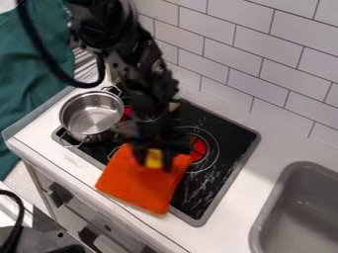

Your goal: Moved the yellow knife to the right of the red towel

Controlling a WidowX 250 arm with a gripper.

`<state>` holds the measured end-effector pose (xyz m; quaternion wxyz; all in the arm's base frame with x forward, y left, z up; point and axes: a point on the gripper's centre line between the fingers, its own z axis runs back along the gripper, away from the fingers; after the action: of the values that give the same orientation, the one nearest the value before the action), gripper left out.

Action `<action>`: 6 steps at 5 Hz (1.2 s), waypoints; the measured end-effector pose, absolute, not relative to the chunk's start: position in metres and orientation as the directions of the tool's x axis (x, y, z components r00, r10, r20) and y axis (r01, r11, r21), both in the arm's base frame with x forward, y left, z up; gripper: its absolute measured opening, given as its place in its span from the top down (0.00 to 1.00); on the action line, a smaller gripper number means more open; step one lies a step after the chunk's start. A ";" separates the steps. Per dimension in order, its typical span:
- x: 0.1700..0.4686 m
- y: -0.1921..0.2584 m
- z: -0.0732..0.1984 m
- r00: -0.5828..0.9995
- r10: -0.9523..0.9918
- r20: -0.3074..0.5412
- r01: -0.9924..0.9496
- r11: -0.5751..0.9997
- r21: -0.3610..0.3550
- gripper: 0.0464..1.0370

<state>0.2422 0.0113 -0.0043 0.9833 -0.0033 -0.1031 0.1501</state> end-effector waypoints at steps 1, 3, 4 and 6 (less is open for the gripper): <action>0.237 -0.018 0.004 0.971 0.145 0.192 -0.157 0.986 0.051 0.57; 0.246 -0.057 -0.017 0.990 -0.004 0.140 -0.005 0.998 0.063 0.57; 0.257 -0.069 -0.022 0.987 -0.070 0.144 0.064 0.997 0.044 0.57; 0.274 -0.083 -0.023 0.973 -0.142 0.184 0.145 0.989 0.001 0.57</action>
<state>0.2743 -0.0826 -0.0234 0.9931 -0.0059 -0.0921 -0.0723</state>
